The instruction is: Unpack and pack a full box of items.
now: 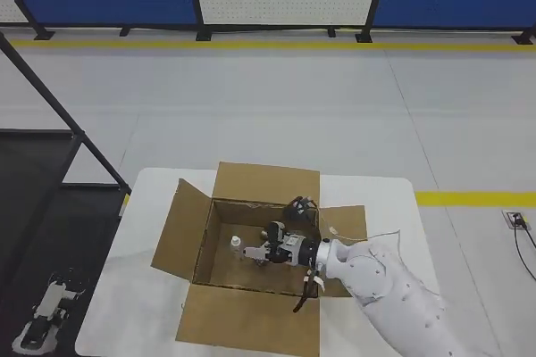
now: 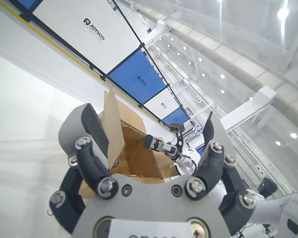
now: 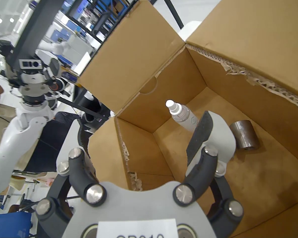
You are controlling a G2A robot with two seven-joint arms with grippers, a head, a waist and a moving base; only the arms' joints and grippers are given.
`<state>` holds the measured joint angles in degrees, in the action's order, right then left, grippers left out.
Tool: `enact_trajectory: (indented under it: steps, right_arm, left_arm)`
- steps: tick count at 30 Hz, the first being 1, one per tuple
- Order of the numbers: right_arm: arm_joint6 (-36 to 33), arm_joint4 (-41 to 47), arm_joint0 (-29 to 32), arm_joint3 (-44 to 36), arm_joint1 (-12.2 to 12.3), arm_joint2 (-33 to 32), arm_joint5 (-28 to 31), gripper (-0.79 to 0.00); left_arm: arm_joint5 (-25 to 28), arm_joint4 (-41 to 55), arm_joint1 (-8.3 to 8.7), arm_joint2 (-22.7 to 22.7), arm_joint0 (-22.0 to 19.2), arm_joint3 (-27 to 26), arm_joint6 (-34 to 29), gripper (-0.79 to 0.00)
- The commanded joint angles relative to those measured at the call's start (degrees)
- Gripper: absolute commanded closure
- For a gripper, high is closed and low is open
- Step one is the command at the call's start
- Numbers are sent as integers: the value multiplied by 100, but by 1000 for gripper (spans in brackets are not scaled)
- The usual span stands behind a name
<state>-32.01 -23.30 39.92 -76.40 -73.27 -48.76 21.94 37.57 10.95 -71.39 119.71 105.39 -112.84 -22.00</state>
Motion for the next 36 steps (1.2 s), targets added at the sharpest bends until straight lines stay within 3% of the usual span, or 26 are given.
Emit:
enact_trajectory:
  steps: [1,4,14,16,20,25,36]
  right_arm:
    - [148,-468,-182,188,-116,377,-272,-785]
    - [528,-910,-343,372,-265,695,-738,-785]
    - [528,-910,-343,372,-265,695,-738,-785]
    - [810,-784,-184,369,-250,607,-443,-785]
    - [537,-1398,-322,446,-279,802,-174,-785]
    - [326,-2091,-707,733,-484,1267,-392,-785]
    - [405,-2567,-1458,1898,-1130,1978,-867,-785]
  left_arm:
    - [146,394,14,32,43,163,-205,-785]
    - [247,709,41,-9,55,297,-608,-785]
    - [266,718,48,-24,55,309,-717,-785]
    - [266,718,48,-24,55,309,-717,-785]
    - [-93,530,49,-249,-102,372,-647,-785]
    - [-477,600,58,-340,-316,561,-515,-785]
    - [-547,1075,82,-40,-272,787,-620,-785]
